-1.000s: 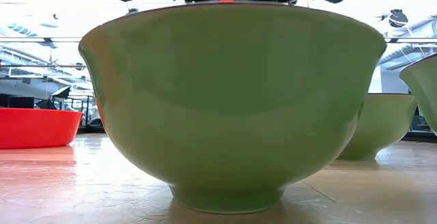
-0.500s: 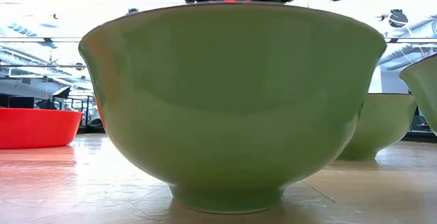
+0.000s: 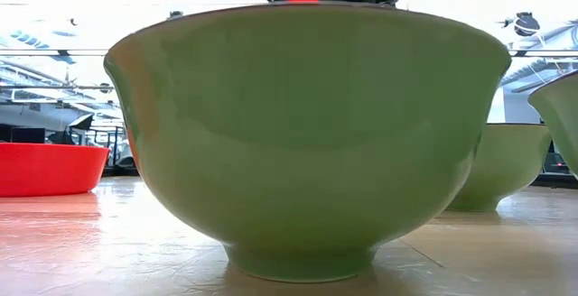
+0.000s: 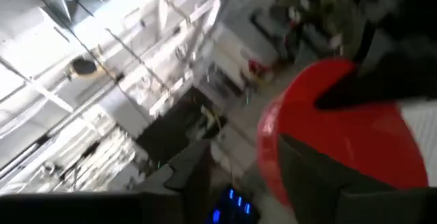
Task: Pick & Place Mini bowls
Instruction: Put the top red bowl on the shelf
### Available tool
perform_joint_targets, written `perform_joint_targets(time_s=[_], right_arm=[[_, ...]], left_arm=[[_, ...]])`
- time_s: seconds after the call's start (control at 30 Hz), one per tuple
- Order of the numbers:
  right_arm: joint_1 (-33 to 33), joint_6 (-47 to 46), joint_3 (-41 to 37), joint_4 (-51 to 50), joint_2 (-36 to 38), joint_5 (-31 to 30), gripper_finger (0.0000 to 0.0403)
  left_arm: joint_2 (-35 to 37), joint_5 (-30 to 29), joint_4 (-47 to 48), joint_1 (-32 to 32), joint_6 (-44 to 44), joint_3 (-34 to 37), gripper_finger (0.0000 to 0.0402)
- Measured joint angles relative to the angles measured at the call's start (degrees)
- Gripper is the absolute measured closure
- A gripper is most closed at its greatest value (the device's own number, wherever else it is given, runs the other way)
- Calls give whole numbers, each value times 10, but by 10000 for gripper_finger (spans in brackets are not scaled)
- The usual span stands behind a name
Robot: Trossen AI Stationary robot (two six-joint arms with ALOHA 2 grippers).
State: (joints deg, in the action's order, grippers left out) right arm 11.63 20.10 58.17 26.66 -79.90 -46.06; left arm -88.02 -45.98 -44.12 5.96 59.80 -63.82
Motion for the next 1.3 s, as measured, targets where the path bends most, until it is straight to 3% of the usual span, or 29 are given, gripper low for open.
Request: perform_joint_targets(time_s=[0.13, 0.23, 0.4, 0.5, 0.6, 0.67, 0.77, 0.83, 0.9, 1.07, 1.3], right_arm=[[0, -8, 1, -11, -1, 2, 403], [0, -16, -6, -63, 1, -7, 402], [2, -54, -2, -101, 0, -1, 402], [7, -53, -1, -115, -1, -4, 402], [19, -55, 32, -177, 7, 0, 402], [36, -64, 88, -238, 10, 15, 402], [83, -94, 185, -395, 6, 82, 402], [123, -121, 252, -474, -4, 152, 402], [174, -156, 319, -551, -13, 238, 402], [305, -222, 415, -732, -50, 408, 402], [414, -237, 417, -906, -94, 552, 402]], left_arm=[[5, -56, 73, 3, 11, -41, 171], [27, -120, 58, 5, 14, -49, 141], [71, -113, 54, -9, 30, -50, 112], [93, -107, 119, -12, -13, -39, 104], [147, -60, 222, -6, -111, -38, 99], [177, 7, 340, 8, -198, -37, 98], [206, 183, 483, 45, -299, -33, 102], [218, 297, 519, 65, -332, -33, 104], [229, 374, 541, 82, -345, -35, 105], [223, 415, 576, 92, -351, -33, 105], [224, 415, 577, 92, -349, -34, 105]])
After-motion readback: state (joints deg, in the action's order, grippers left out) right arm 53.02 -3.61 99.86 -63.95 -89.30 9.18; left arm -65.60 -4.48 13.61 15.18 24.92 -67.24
